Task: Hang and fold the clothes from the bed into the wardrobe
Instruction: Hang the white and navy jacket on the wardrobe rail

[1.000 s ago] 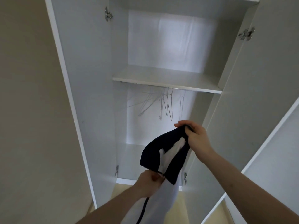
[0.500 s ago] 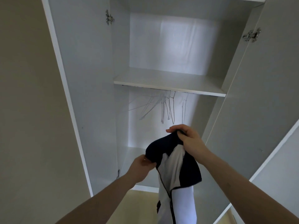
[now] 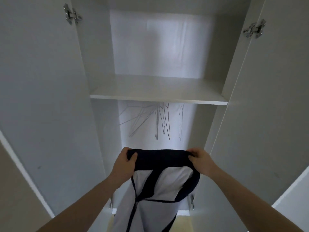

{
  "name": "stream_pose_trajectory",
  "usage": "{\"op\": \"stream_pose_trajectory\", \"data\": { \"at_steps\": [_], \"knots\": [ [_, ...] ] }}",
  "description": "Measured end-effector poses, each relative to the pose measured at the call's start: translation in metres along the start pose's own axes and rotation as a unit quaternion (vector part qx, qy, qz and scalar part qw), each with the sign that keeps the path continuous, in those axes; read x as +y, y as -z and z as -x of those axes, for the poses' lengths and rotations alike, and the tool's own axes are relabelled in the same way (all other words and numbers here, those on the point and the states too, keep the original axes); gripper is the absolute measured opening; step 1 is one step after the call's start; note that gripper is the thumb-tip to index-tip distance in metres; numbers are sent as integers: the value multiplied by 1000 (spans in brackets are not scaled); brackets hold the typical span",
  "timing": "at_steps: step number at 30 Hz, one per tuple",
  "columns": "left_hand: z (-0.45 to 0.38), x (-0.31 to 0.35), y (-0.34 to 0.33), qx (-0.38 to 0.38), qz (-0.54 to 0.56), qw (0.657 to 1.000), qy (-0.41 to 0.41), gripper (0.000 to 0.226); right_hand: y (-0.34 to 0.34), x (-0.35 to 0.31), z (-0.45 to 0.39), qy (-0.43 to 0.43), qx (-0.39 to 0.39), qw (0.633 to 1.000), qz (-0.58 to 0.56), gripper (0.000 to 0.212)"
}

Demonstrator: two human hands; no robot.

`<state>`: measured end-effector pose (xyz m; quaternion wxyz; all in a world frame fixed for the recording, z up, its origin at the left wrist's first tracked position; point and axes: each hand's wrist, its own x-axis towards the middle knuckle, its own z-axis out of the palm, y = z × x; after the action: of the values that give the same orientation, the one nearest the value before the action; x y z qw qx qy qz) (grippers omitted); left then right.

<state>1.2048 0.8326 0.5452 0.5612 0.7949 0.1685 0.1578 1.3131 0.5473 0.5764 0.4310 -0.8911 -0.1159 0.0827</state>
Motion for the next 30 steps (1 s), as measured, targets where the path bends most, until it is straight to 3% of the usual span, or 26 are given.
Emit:
{"op": "stream_pose_trajectory", "data": {
  "at_steps": [5,9,12,14,21,27,30],
  "knots": [
    [-54,30,-23,39,24,998,-43,9,1,30,-76,-145,-91,979,-115,25],
    [-85,36,-33,33,-41,996,-65,10,4,40,-148,-188,-72,952,-232,23],
    [-105,36,-32,48,-74,994,-66,9,-1,45,-212,-151,0,979,-135,39],
    [-118,37,-28,59,-91,992,-63,8,-5,44,-247,-154,45,978,-134,54],
    [-146,28,-17,87,-115,988,-50,16,-22,60,-329,-185,26,982,-21,63],
    [-160,23,-11,77,-102,991,-43,13,-31,63,-364,-197,43,979,19,40],
    [-166,25,-14,71,-104,991,-45,13,-37,63,-372,-187,53,978,-79,30]
  ]
}}
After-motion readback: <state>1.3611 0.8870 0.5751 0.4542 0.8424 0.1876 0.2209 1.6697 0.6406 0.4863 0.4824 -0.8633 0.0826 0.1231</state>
